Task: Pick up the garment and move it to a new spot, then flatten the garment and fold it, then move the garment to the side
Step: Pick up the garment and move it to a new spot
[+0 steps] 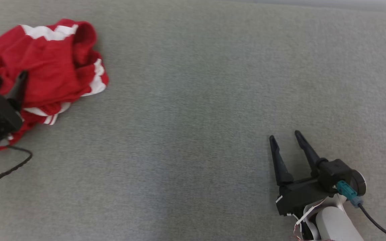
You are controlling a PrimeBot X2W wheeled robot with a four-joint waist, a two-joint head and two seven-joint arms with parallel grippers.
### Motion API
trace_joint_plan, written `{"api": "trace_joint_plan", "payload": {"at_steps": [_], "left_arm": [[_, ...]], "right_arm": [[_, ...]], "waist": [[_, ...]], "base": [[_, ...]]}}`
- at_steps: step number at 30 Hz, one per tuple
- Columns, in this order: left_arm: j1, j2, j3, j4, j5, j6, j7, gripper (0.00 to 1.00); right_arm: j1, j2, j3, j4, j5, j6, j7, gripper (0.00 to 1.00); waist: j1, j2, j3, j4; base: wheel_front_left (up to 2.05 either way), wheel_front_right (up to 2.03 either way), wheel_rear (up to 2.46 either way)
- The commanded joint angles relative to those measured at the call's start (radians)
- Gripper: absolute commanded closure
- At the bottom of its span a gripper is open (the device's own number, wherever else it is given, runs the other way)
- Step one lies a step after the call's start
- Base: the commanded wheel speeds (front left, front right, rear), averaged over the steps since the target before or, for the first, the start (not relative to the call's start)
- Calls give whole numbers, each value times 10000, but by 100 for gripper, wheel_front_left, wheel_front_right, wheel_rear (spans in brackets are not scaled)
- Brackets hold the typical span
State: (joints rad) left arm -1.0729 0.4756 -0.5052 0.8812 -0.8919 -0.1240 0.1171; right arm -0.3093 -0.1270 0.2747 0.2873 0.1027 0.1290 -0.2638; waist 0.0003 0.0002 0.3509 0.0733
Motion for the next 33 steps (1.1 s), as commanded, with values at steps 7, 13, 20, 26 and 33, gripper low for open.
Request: {"api": "trace_joint_plan", "payload": {"at_steps": [7, 13, 20, 26, 33], "left_arm": [[-368, -114, -447, 1550, 450, 483, 342, 100], [-877, -153, -588, 1831, 711, 342, -599, 100], [-1920, -423, -820, 1365, 1216, 186, -2243, 100], [-2459, -938, -1231, 743, 1564, 51, -3028, 100], [-1923, -1969, -1753, -560, 1272, -56, -3527, 100]], "right_arm": [[54, 56, -152, 5, 109, 34, -11, 0], [157, 143, -283, -12, 134, 34, -11, 0], [454, 288, -374, 3, 236, 34, -11, 0], [635, 428, -416, 40, 362, 34, -11, 0], [955, 500, -608, 20, 389, 32, -11, 0]], "waist": [[-3, -2, 222, -497], [-3, -2, -44, -409], [-3, -2, -732, -230], [-3, -2, -1343, -283], [-3, -2, -1822, -601]], "base": [[0, 0, 0], [0, 0, 0], [0, 0, 0], [0, 0, 0], [0, 0, 0]]}}
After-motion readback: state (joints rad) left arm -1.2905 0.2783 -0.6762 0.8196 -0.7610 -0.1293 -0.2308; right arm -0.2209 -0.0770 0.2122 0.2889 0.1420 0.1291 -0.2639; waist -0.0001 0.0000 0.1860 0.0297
